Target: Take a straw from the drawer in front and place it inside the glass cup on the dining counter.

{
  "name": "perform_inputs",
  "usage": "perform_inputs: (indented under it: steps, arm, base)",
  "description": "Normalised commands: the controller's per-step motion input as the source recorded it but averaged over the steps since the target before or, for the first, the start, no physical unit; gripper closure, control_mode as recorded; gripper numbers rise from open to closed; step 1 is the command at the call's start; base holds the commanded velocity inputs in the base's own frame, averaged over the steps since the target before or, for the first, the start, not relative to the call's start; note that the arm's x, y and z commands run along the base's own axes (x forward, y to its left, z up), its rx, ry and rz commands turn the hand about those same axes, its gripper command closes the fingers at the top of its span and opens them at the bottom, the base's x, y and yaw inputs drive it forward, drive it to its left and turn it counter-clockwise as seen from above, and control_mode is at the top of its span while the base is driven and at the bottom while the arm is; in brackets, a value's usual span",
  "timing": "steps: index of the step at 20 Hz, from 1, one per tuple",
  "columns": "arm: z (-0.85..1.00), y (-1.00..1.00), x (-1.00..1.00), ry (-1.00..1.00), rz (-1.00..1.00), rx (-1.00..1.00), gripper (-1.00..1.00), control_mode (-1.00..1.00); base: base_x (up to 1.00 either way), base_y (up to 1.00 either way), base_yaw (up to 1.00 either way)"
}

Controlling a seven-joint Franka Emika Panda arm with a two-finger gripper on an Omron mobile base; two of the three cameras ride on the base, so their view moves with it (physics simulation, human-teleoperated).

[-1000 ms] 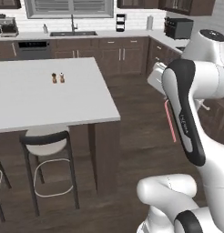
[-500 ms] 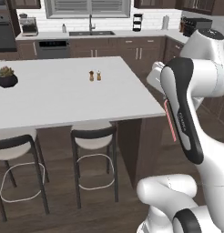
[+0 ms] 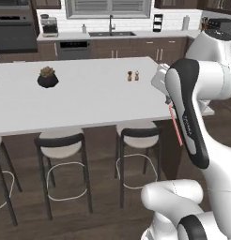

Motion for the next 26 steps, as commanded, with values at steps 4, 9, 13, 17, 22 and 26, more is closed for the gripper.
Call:
perform_inputs:
  steps: [4,9,13,17,22,26]
  arm:
    - [0.0,0.0,0.0,0.0,0.0,0.0,1.0,1.0]
    - [0.0,0.0,0.0,0.0,0.0,0.0,1.0,1.0]
    - [0.0,0.0,0.0,0.0,0.0,0.0,1.0,1.0]
    - [0.0,0.0,0.0,0.0,0.0,0.0,1.0,1.0]
    - [0.0,0.0,0.0,0.0,0.0,0.0,1.0,1.0]
    - [0.0,0.0,0.0,0.0,0.0,0.0,1.0,1.0]
  base:
    - [0.0,1.0,0.0]
    - [0.12,1.0,0.0]
    - [0.21,1.0,0.0]
    - [0.31,1.0,0.0]
    - [0.52,0.99,0.0]
    - [0.7,0.81,0.0]
